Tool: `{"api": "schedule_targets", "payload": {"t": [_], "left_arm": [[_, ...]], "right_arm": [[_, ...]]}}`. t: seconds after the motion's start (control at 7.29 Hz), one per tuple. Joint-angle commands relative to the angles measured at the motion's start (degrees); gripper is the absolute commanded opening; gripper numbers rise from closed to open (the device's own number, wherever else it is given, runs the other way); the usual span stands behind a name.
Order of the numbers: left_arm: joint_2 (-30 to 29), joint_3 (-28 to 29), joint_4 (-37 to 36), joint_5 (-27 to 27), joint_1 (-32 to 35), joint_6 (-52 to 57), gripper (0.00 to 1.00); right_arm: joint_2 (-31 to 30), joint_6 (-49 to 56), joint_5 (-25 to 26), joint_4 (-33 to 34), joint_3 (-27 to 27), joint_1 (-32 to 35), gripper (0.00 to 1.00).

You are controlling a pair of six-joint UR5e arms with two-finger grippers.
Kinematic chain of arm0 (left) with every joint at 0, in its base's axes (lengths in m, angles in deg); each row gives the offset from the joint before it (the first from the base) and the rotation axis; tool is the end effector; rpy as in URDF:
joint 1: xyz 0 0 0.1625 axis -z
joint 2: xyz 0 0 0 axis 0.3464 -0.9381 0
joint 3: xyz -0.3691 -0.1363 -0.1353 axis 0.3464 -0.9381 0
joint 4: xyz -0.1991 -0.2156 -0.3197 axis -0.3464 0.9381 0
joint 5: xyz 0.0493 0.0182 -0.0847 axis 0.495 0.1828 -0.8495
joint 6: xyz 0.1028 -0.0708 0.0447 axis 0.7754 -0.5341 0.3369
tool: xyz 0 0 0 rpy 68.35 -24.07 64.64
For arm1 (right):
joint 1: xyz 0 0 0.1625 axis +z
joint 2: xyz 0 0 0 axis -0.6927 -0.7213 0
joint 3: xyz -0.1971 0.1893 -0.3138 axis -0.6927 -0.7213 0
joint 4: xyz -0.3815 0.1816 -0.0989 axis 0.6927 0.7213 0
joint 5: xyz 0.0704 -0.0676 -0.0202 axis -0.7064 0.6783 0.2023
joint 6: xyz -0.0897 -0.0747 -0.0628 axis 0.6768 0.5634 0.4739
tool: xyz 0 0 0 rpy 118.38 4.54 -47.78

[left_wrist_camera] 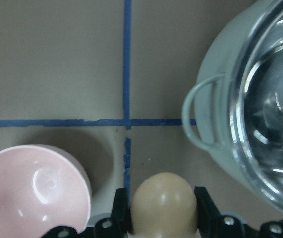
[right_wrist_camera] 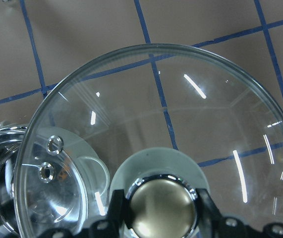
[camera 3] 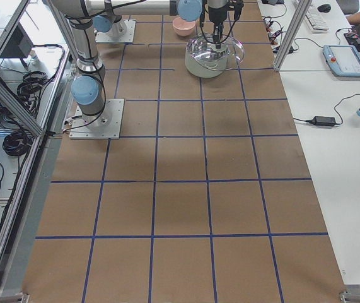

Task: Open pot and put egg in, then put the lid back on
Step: 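Lift the egg with the left gripper and carry it over the pot, then lower the egg into the pot and open the left gripper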

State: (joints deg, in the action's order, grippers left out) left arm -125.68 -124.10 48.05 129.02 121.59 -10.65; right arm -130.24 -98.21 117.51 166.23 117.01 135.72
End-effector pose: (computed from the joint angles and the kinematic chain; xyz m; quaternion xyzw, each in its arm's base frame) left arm -0.2537 -0.5801 0.3009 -0.0071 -0.9993 0.0333 0.0123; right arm 0.1561 -0.5945 0.4586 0.1241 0.9874 -0.0937 0.0277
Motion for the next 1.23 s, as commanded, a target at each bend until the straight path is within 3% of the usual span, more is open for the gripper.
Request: {"api": "schedule_targets", "payload": {"t": [0.0, 0.82, 1.1], "left_arm": [[-8.1, 6.0, -2.7, -0.2, 5.1, -2.6, 0.03], [-14.4, 5.6, -3.7, -2.1, 6.4, -2.8, 0.05], [-14.4, 5.5, -4.0, -2.1, 6.4, -2.6, 0.28]], "right_arm": [[0.0, 0.0, -0.1, -0.2, 0.0, 0.0, 0.55], [-1.0, 2.2, 0.8, -1.0, 0.1, -1.6, 0.55], [-1.0, 2.2, 0.8, -1.2, 0.1, -1.6, 0.55]]}}
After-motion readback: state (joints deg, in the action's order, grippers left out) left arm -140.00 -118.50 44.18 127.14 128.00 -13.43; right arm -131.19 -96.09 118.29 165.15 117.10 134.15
